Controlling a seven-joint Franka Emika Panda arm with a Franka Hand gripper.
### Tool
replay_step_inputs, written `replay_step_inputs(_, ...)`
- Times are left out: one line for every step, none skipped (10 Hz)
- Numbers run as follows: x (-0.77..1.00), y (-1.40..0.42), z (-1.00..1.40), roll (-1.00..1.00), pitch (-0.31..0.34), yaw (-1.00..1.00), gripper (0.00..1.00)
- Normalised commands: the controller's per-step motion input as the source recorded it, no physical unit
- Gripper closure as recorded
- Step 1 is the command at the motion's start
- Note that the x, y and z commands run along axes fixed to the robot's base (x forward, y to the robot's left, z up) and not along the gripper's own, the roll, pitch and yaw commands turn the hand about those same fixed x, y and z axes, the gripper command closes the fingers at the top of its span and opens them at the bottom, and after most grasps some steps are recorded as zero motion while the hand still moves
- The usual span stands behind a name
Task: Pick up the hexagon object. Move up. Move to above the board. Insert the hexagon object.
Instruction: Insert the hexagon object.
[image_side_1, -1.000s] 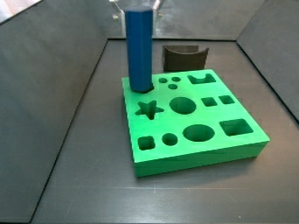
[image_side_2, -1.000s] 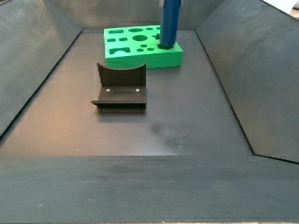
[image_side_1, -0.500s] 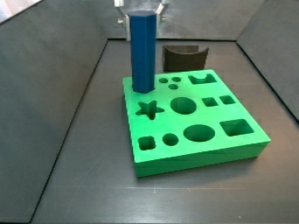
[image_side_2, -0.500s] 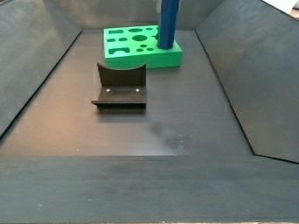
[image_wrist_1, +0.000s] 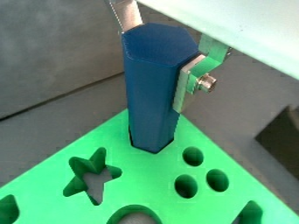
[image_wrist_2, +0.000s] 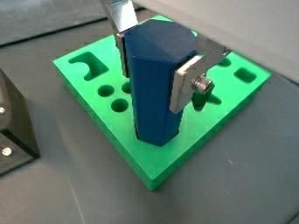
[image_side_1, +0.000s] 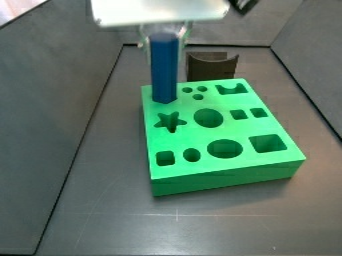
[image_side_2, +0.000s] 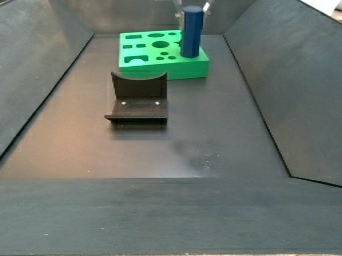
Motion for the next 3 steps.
replay_step_inputs(-0.01,-0.25,-0.61,0.35,-0.096,0.14,1.00)
replay_step_inputs(0.00,0.00,-0.02,0.03,-0.023,0.00,1.00)
replay_step_inputs(0.00,0.00,0.00,0.00,0.000,0.00,1.00)
